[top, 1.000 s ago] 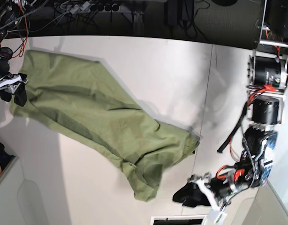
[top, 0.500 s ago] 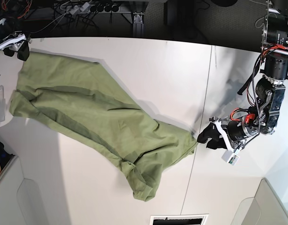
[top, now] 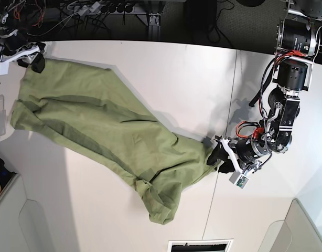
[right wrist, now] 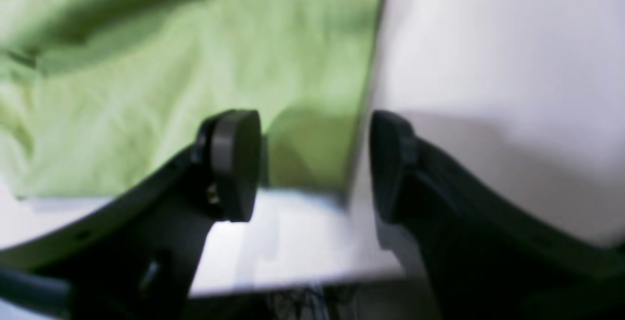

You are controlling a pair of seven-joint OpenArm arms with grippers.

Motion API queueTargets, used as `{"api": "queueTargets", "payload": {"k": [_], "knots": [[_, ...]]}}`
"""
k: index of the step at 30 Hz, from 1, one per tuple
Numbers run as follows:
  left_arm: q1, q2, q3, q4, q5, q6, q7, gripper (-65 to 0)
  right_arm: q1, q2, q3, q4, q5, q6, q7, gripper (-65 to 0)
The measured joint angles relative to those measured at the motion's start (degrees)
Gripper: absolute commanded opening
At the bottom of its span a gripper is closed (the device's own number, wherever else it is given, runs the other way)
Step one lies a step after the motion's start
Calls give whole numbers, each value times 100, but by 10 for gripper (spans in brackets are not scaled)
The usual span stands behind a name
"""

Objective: Layout the t-shirt on the table in an organized manner, then fold the t-shirt properly
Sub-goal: 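Lay the stretched shirt flat and release with the left gripper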

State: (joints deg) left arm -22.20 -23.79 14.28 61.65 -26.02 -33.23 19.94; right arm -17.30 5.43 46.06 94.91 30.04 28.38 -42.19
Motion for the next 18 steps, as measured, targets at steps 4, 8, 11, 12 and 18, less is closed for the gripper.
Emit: {"api": "queueTargets", "payload": {"k": [4, 8, 11, 12, 18], "knots": [[2, -2, 0, -2, 9, 0, 11, -574, 286, 28, -177, -356, 61, 33, 153, -326], [2, -50, 0, -2, -2, -87, 105, -650, 319, 26, -439, -396, 160, 33, -15, -616], [33, -315, 9, 15, -697, -636, 214, -650, 317, 13, -483, -326, 527, 122, -511, -650], [48, -437, 9, 61, -970, -632, 356, -650, 282, 20, -483, -240, 636, 177, -717, -650], [269, -1497, -42, 1316, -2430, -616, 1366, -650, -444, -55, -146, 863, 1333, 356, -1121, -650]]}}
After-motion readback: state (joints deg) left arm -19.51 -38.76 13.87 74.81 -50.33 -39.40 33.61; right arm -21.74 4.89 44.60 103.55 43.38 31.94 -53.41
